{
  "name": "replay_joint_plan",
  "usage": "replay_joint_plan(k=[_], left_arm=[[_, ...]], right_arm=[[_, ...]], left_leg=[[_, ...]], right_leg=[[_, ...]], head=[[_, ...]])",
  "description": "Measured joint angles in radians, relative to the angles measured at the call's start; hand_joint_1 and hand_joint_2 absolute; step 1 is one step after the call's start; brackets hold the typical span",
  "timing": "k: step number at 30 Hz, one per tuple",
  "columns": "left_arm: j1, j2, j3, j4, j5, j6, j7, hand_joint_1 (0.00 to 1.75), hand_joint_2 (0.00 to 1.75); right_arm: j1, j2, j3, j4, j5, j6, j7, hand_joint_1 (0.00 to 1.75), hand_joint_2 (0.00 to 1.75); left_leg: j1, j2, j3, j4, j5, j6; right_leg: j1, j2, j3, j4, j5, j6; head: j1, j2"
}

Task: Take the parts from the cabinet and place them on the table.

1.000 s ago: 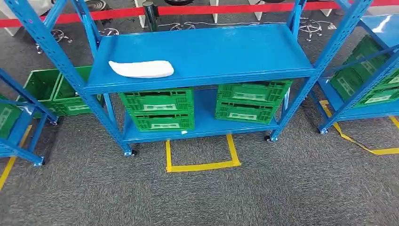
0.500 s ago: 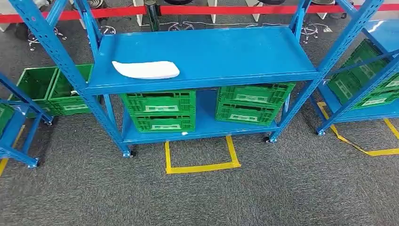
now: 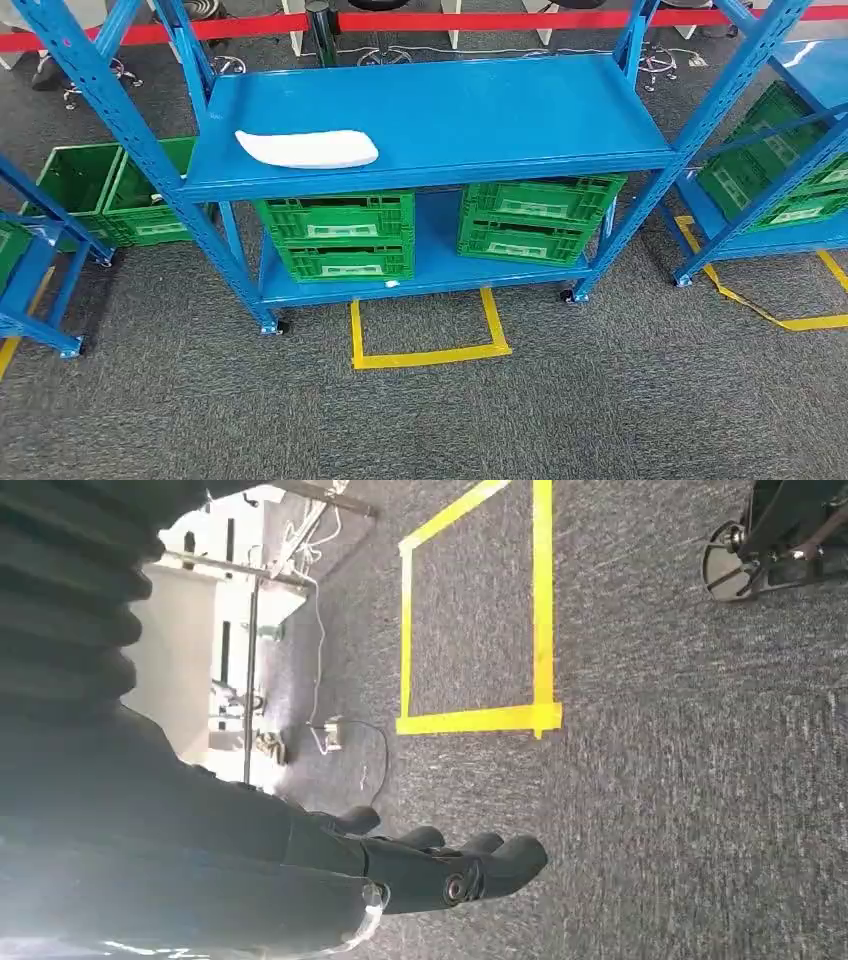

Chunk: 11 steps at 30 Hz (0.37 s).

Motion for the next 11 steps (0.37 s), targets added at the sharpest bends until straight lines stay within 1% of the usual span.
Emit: replay_joint_plan(k=[4, 11], left_arm=[[0.000, -0.005, 0.000, 0.000, 0.000, -0.002, 0.011, 0.00, 0.00], [0.000, -0.005, 0.000, 0.000, -0.005, 0.006, 0.001, 0.00, 0.00]], right_arm=[[0.000, 0.000, 0.000, 0.000, 0.000, 0.016, 0.024, 0.00, 1.75], [0.001, 0.005, -0.001, 0.001, 0.011, 0.033, 0.038, 0.00, 1.75]], left_leg=[[0.000, 0.001, 0.000, 0.000, 0.000, 0.000], [0.000, 0.001, 0.000, 0.000, 0.000, 0.000]], right_leg=[[0.000, 0.000, 0.000, 0.000, 0.000, 0.000], [0.000, 0.001, 0.000, 0.000, 0.000, 0.000]], head=[[0.000, 0.000], [0.000, 0.000]])
